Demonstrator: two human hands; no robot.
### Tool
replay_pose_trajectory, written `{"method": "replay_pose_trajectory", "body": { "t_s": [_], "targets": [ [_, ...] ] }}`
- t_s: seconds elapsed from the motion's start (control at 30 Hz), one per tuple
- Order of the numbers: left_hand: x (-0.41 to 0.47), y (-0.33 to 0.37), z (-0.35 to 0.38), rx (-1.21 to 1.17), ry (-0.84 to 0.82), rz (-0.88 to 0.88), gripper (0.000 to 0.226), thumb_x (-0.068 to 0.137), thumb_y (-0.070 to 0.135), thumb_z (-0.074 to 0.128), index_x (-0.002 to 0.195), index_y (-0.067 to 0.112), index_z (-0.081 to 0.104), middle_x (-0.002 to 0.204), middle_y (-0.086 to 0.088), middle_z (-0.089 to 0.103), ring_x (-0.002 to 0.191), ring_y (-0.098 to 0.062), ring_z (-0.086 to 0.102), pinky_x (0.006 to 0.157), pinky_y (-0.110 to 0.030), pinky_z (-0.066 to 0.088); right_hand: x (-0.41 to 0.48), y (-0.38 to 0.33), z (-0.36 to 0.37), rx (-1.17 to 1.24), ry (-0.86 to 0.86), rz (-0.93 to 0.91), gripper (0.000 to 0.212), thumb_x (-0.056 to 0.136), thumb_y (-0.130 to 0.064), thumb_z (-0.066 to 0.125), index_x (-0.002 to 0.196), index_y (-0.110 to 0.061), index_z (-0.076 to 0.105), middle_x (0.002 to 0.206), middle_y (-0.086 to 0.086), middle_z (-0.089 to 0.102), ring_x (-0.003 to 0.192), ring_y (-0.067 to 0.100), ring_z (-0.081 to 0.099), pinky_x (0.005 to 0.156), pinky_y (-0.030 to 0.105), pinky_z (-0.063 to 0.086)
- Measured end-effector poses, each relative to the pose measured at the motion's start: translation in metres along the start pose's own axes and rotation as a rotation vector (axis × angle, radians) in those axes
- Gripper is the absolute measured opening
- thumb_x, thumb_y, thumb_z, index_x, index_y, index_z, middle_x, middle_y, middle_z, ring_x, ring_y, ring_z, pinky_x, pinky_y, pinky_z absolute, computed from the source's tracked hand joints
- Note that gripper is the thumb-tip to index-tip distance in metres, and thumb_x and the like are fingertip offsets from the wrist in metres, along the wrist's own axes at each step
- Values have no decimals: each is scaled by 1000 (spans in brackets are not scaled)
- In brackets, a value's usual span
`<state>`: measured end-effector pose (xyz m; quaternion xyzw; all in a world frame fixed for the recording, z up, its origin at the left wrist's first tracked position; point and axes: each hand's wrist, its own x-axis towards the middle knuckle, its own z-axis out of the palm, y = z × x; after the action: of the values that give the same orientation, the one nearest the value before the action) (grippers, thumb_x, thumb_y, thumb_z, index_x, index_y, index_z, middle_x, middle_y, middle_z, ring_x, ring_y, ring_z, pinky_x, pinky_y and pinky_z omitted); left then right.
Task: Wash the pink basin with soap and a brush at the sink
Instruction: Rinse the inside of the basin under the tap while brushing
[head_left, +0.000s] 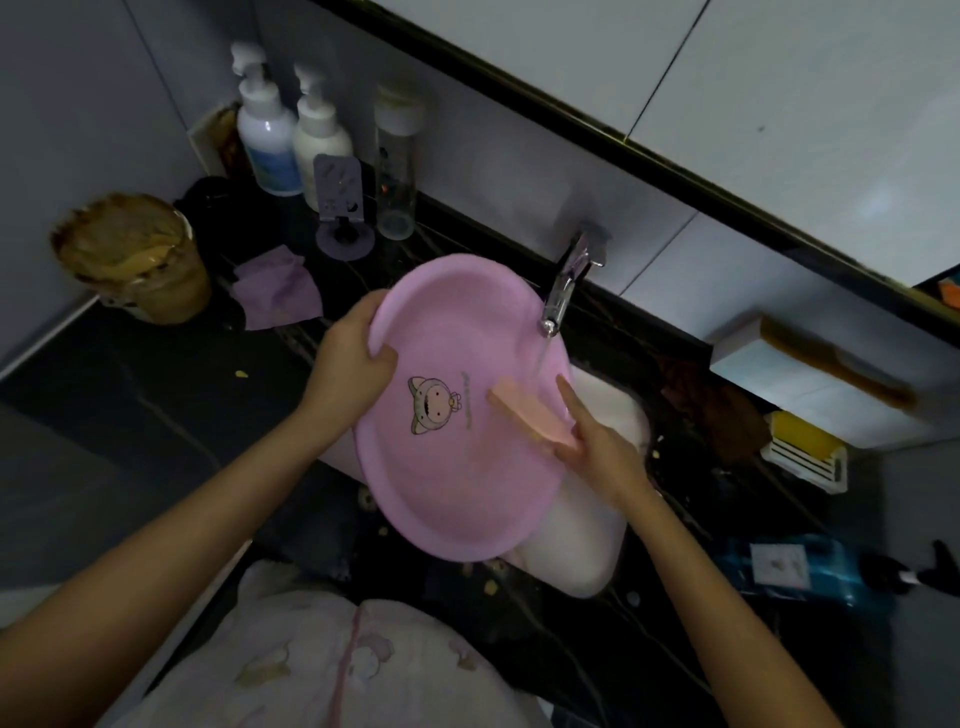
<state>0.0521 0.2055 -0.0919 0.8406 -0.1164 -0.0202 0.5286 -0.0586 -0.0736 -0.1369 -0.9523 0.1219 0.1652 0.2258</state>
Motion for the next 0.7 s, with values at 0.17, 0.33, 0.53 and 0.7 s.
{"method": "replay_pose_trajectory", "body": {
  "t_s": [0.17,0.33,0.53,0.7],
  "targets": [
    [0,5,-2,58,-22,48,55,79,-9,48,128,17,51,101,-1,60,85,-6,55,66,-6,43,24,19,18,-225,-88,4,55,97,-30,42,148,-39,21,114,9,52,105,31,57,83,35,44],
    [-1,13,-1,94,-32,66,56,78,-9,49,127,20,51,100,1,60,85,-7,57,66,-12,45,42,13,30,-183,-68,-7,38,99,-46,32,127,-27,50,105,10,53,98,33,59,76,35,42],
    [-1,15,1,127,-34,73,58,78,-9,49,128,20,50,101,0,59,87,-11,57,64,-13,42,52,22,25,-309,-64,-25,42,100,-33,34,142,-33,38,117,11,52,103,31,58,74,34,42],
    [-3,16,1,118,-38,81,60,79,-9,49,131,22,48,103,2,57,88,-11,57,65,-14,45,62,22,11,-303,-96,-5,43,100,-36,36,141,-21,40,114,13,51,102,31,58,74,35,41]
  ]
}}
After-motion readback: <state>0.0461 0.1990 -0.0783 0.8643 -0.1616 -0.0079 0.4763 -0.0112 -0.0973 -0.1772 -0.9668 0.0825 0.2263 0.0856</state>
